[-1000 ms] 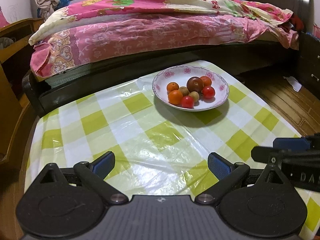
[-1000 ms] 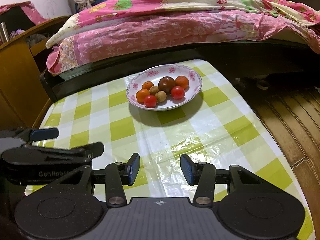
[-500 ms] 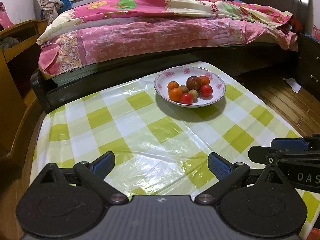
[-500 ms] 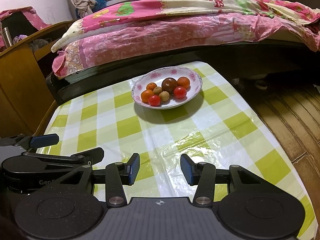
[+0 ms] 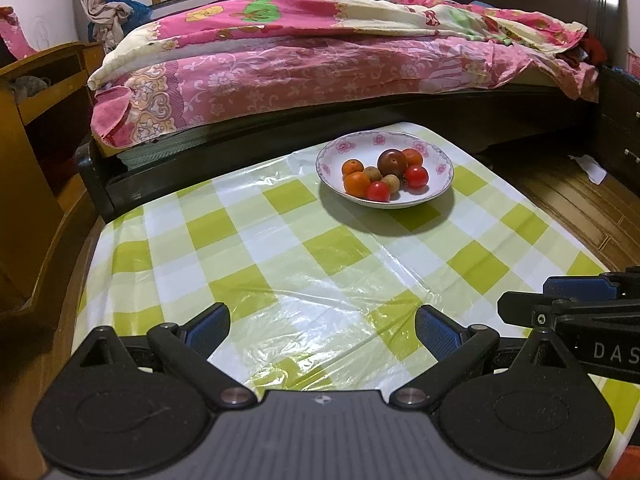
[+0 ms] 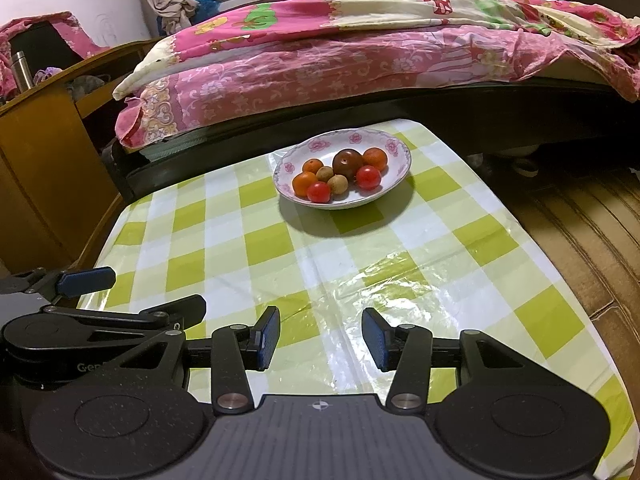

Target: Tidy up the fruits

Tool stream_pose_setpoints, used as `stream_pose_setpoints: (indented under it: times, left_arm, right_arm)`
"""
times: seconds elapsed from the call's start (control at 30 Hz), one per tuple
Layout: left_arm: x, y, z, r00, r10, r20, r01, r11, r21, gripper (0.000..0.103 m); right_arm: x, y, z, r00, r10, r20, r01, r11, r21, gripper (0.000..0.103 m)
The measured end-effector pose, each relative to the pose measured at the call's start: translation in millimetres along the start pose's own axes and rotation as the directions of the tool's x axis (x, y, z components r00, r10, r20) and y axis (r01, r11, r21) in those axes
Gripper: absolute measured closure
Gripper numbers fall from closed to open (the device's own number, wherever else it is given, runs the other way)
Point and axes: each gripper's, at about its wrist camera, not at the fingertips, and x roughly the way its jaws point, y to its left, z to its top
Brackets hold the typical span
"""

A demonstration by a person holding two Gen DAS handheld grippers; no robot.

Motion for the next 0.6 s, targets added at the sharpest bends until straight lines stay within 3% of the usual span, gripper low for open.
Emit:
stream_pose_setpoints:
  times: [0.6]
  left_arm:
    - [-9.2, -1.4, -2.9, 0.999, 0.03, 0.044, -0.031, 0.999, 0.023, 0.0]
  right_arm:
    - [-4.2, 4.4, -4.5, 1.0, 0.002, 0.004, -0.002, 1.0, -0.003, 0.059]
